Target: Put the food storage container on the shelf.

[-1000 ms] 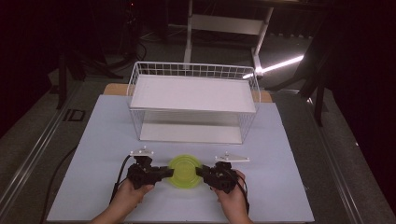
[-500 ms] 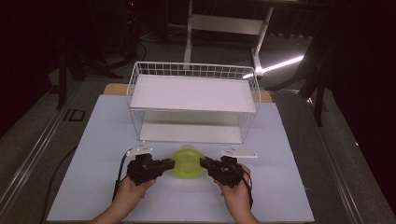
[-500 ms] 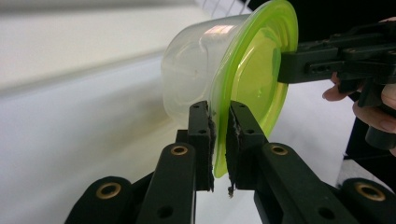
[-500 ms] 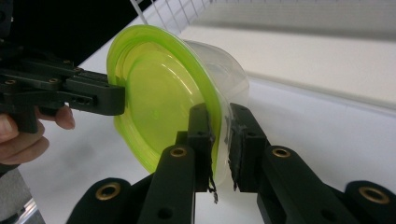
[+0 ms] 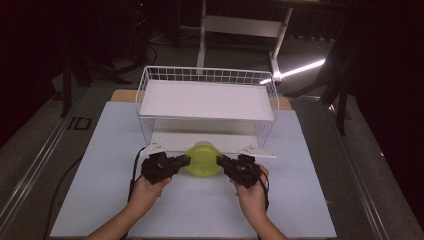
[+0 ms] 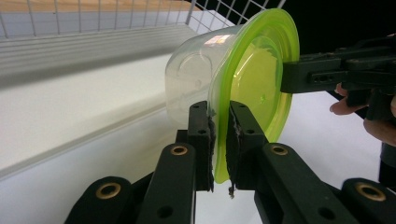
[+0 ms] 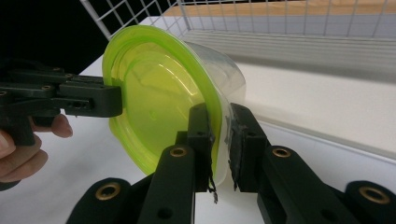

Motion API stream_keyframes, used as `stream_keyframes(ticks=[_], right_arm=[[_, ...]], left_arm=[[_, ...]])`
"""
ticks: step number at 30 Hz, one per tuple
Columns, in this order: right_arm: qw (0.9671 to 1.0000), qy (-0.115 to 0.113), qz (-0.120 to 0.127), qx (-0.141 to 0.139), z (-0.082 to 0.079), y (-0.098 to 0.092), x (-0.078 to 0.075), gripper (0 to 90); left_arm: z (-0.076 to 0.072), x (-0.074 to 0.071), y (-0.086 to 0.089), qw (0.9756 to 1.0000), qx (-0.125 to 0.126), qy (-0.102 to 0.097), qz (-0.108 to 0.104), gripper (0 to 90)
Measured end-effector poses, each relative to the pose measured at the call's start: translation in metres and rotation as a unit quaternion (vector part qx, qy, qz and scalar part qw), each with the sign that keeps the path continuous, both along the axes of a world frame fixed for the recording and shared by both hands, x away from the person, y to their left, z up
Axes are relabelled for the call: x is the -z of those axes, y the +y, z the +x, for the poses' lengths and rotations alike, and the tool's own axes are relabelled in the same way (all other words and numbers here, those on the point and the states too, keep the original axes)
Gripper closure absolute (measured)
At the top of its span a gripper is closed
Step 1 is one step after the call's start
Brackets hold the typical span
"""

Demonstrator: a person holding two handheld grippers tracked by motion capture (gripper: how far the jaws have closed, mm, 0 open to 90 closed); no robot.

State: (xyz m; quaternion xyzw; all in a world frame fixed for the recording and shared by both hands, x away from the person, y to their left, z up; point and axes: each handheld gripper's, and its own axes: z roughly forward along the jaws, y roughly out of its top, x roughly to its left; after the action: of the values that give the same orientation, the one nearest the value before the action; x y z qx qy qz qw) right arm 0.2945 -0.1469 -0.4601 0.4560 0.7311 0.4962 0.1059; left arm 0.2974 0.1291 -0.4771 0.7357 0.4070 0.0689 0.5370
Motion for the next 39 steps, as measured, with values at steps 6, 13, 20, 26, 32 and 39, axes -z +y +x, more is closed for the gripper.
stream_keyframes(ticks=[6,13,20,26,32,39], right_arm=[[0.9999,0.0,-0.008,0.015,0.015,0.004,0.007,79.8],[0.9996,0.009,-0.012,0.025,0.026,0.005,0.016,79.0],[0.999,0.007,-0.027,0.034,0.035,0.009,0.021,79.0],[0.9987,0.008,-0.032,0.038,0.044,0.011,0.025,78.9],[0.9981,0.013,-0.04,0.045,0.054,0.014,0.031,78.5],[0.9983,0.006,-0.028,0.05,0.058,0.011,0.034,76.9]], left_arm=[[0.015,0.009,-0.001,0.9999,-0.013,0.007,0.0,81.7],[0.023,0.014,-0.003,0.9998,-0.014,0.014,0.004,81.9],[0.036,0.022,-0.005,0.9995,-0.021,0.02,0.01,81.7],[0.047,0.024,-0.004,0.9992,-0.023,0.027,0.019,81.6],[0.057,0.031,-0.004,0.9986,-0.03,0.044,0.007,81.4],[0.061,0.03,-0.006,0.999,-0.033,0.029,-0.002,80.9]])
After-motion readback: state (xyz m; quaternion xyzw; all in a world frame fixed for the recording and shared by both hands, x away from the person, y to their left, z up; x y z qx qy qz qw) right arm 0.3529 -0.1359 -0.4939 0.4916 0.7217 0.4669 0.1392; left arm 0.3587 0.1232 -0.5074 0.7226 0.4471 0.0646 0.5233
